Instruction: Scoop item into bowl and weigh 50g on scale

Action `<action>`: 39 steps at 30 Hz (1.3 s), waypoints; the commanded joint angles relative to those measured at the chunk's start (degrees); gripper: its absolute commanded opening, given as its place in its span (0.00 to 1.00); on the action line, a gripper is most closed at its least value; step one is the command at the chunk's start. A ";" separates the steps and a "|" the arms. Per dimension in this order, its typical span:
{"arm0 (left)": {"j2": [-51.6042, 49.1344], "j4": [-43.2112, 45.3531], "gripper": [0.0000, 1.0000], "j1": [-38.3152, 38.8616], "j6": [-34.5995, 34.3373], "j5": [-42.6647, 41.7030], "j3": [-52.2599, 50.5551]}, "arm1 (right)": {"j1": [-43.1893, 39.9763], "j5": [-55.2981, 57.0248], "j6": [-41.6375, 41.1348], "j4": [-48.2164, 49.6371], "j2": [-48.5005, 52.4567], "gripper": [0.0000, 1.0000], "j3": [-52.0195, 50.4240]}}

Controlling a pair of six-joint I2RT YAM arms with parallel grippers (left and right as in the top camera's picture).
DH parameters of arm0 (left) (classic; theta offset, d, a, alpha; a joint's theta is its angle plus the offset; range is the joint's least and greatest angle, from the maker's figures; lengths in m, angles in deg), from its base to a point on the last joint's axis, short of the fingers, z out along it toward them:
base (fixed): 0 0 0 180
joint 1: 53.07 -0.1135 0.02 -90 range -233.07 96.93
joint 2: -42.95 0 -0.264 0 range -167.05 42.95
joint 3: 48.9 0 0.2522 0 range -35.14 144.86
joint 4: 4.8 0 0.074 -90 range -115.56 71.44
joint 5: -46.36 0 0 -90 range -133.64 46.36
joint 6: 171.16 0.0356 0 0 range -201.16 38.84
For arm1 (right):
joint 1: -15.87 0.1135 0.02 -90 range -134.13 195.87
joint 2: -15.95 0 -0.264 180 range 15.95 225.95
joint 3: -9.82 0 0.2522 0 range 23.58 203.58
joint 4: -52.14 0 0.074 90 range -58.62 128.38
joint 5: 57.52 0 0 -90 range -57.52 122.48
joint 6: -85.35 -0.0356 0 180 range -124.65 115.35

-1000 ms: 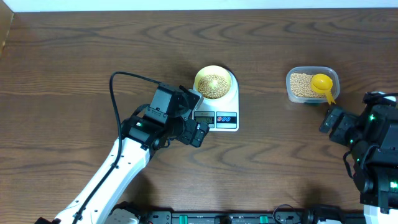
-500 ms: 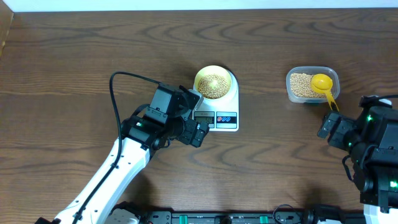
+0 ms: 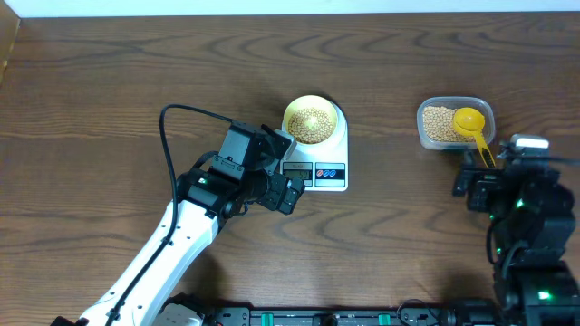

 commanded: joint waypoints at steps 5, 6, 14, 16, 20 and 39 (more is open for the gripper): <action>-0.37 -0.15 0.98 0.07 0.55 -0.48 0.85 | 0.59 2.16 1.81 10.29 -8.26 0.99 -11.02; -0.37 -0.15 0.98 0.07 0.55 -0.48 0.85 | 0.59 2.19 1.81 11.28 -9.18 0.99 -12.11; -0.37 -0.15 0.98 0.07 0.55 -0.48 0.85 | 0.59 2.10 1.81 14.45 -16.44 0.99 -18.67; -0.37 -0.15 0.98 0.07 0.55 -0.48 0.85 | 0.59 1.92 1.84 14.64 -17.90 0.99 -19.85; -0.37 -0.15 0.98 0.07 0.55 -0.48 0.85 | 0.59 1.92 1.90 15.47 -21.42 0.99 -23.04; -0.37 -0.15 0.98 0.07 0.55 -0.48 0.85 | 0.66 -0.31 11.82 25.86 -34.75 0.99 -37.57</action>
